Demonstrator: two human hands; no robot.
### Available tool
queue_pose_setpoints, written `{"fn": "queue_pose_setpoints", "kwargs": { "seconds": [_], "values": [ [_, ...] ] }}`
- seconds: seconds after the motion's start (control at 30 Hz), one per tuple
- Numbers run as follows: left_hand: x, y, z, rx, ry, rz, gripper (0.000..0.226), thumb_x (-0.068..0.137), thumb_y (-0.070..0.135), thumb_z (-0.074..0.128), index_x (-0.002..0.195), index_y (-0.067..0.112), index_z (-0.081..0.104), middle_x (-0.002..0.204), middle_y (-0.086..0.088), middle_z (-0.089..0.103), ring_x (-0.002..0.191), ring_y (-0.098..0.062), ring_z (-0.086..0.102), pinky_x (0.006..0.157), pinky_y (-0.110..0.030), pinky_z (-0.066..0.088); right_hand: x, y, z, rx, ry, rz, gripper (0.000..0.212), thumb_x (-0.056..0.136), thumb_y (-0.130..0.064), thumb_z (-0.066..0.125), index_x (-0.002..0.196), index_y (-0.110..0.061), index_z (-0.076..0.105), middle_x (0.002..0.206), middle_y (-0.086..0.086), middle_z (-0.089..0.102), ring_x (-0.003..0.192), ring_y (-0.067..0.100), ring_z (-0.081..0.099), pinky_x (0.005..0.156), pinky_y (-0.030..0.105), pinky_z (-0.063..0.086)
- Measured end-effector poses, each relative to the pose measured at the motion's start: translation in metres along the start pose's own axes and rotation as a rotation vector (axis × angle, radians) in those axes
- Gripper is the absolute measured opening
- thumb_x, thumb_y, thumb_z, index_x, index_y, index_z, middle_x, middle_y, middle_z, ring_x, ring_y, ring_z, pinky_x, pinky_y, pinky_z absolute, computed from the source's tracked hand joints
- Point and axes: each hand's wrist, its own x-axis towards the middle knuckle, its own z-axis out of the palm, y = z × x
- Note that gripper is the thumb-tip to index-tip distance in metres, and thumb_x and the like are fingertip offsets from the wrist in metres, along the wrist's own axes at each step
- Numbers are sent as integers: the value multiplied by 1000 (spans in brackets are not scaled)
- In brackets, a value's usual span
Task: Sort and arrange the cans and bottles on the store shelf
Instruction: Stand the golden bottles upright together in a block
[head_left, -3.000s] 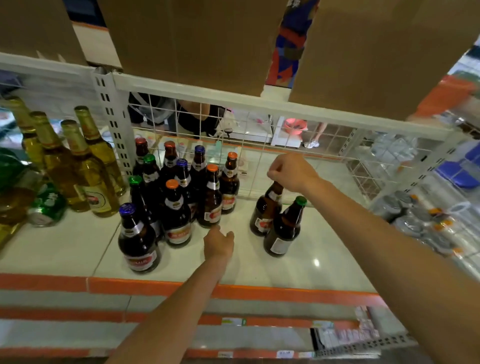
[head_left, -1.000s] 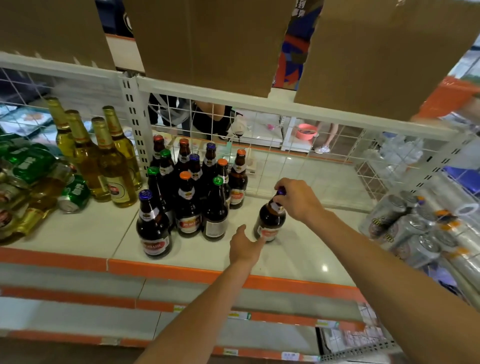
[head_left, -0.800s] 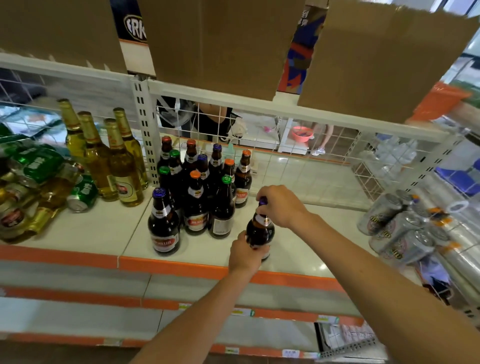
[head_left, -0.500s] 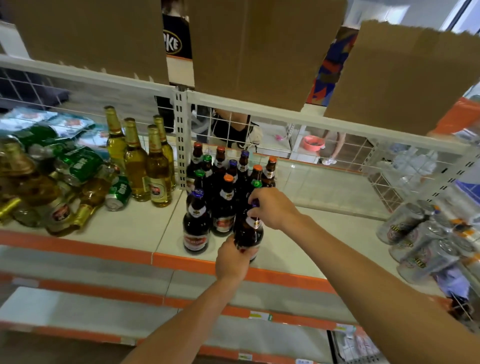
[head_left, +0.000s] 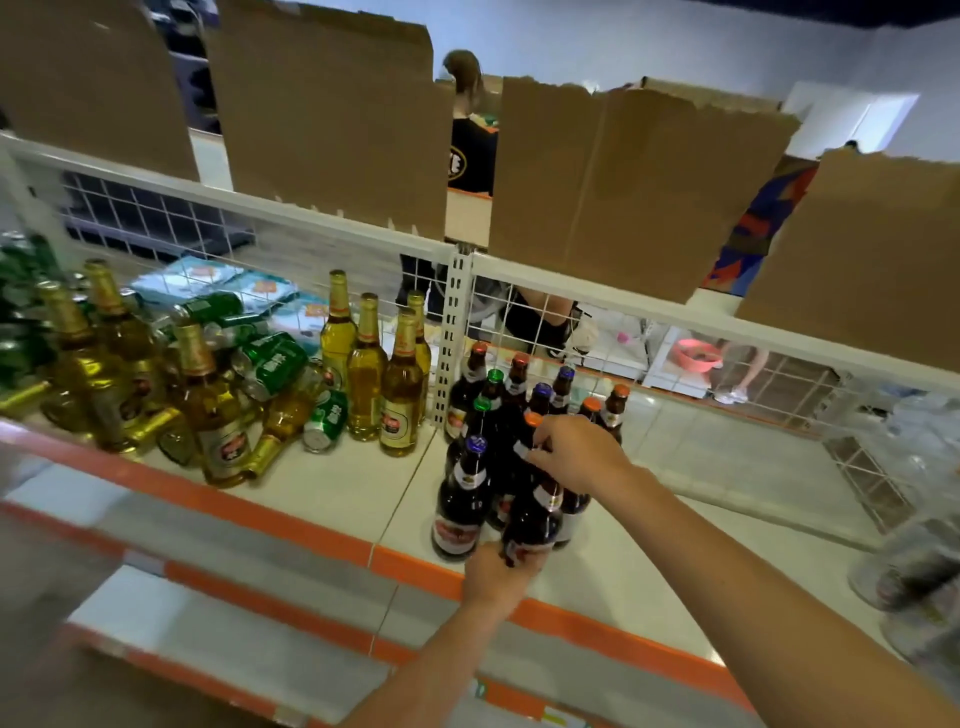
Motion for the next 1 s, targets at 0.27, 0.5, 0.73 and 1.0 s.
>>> {"fn": "queue_pose_setpoints", "kwargs": {
  "seconds": [0.27, 0.5, 0.73, 1.0],
  "values": [
    [-15, -3, -120, 213, -94, -216, 35, 87, 34, 70, 99, 2, 73, 92, -11, 76, 75, -21, 73, 71, -32, 61, 27, -75, -39, 105, 120, -217, 21, 96, -32, 56, 109, -18, 65, 107, 2, 67, 95, 22, 63, 79, 37, 53],
    [-22, -15, -256, 233, 174, -197, 32, 92, 29, 65, 98, -3, 71, 82, -11, 69, 64, -19, 65, 48, -24, 51, 48, -163, -18, 68, 56, -317, 17, 96, -33, 57, 106, -21, 64, 100, -4, 63, 91, 18, 60, 74, 36, 52],
    [-17, -49, -367, 275, 124, -188, 21, 93, 28, 60, 88, 8, 65, 85, -10, 67, 73, -21, 63, 60, -29, 49, 92, -262, -7, 58, -13, -269, 26, 96, -33, 59, 109, -12, 67, 107, 9, 67, 93, 27, 63, 82, 43, 55],
    [-5, -62, -507, 328, 330, -72, 31, 93, 15, 58, 63, 9, 60, 61, -8, 54, 60, -22, 54, 50, -25, 38, 129, -334, 15, 3, -65, -182, 28, 93, -33, 58, 104, -10, 69, 104, 10, 68, 95, 27, 65, 80, 41, 55]
  ]
}}
